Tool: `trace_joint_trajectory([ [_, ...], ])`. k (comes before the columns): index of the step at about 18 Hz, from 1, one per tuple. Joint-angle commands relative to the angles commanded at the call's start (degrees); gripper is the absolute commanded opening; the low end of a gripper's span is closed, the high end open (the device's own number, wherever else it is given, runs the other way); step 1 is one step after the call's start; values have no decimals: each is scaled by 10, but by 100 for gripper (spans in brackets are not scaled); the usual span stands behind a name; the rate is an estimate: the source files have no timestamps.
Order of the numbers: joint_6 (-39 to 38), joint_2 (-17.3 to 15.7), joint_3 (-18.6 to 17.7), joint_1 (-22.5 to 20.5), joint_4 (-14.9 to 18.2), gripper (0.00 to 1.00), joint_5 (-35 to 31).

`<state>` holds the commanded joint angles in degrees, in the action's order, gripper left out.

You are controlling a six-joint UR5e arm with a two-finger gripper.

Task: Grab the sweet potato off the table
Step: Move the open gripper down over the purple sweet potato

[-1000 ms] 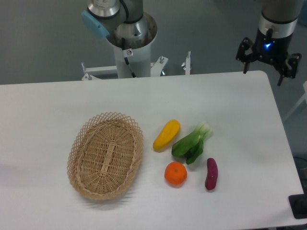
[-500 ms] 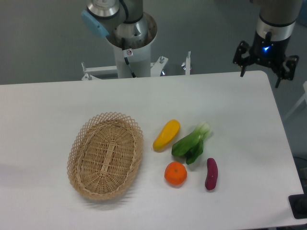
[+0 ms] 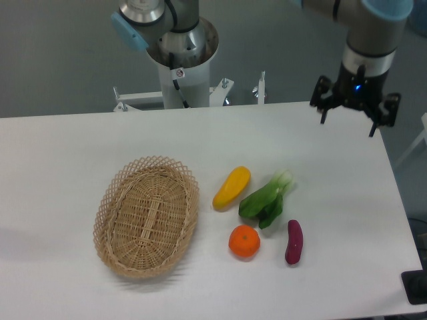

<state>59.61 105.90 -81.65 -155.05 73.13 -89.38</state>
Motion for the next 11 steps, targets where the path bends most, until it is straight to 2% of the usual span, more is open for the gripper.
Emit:
trace_joint_trajectory([
  [6, -103, 61, -3, 46, -62, 100, 0],
  [8, -132, 90, -4, 57, -100, 100, -1],
  [11, -160, 135, -8, 75, -175, 100, -2],
])
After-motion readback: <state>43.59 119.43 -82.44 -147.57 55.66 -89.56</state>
